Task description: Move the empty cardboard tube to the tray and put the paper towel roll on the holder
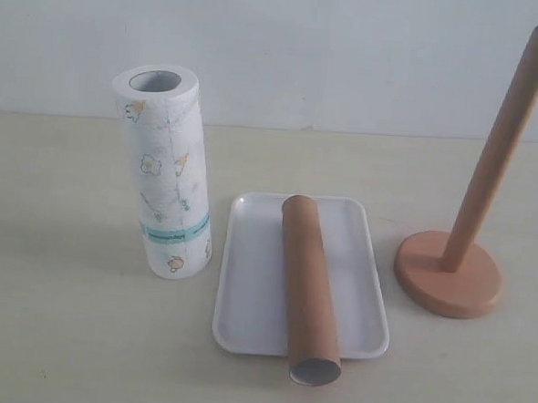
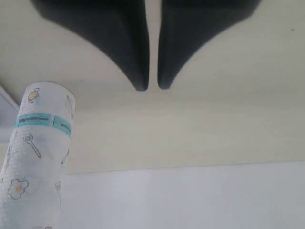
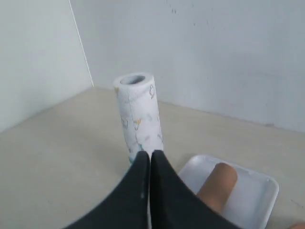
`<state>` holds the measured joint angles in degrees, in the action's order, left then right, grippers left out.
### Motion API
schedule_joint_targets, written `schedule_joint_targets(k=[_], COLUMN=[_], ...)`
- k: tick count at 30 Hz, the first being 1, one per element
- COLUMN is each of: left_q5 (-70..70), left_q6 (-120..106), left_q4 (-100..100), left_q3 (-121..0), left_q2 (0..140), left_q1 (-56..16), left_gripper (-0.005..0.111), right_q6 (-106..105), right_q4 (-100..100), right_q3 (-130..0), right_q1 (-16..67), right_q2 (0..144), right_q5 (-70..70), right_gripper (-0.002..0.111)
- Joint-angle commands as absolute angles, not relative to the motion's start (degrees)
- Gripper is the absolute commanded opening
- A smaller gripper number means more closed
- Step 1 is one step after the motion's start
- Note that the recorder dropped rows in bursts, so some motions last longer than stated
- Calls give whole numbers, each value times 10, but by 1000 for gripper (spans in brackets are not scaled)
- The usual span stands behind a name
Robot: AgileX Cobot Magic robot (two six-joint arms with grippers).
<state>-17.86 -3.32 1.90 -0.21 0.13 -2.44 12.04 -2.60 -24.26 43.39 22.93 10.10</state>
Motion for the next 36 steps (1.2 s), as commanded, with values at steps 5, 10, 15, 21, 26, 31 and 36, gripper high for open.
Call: schedule_joint_targets(k=[5,10,15,21,26,31,36], left_q5=[-175,-175,-175,-175,-175,-175,-175], left_q6=[-36,-36,-36,-36,-36,-36,-36], left_q4=[25,25,25,25,25,25,25], left_q3=[0,0,0,0,0,0,0], left_q2=[0,0,0,0,0,0,0], left_q1=[-23,-23,-23,-23,-23,-23,-23], left_gripper=[6,6,6,6,6,6,6], right_q6=[115,100,99,99,93,66,38], right_q4=[-31,-32,-32,-32,-33,-33,-19], right_q3=[-240,-240,-206,-151,-107,-21,0], right_q1=[428,307,130,-5,-23,-22,-22], right_q2=[129,74,51,47,45,0,0], right_q5=[109,114,114,119,123,122,132], right_gripper=[0,0,0,0,0,0,0])
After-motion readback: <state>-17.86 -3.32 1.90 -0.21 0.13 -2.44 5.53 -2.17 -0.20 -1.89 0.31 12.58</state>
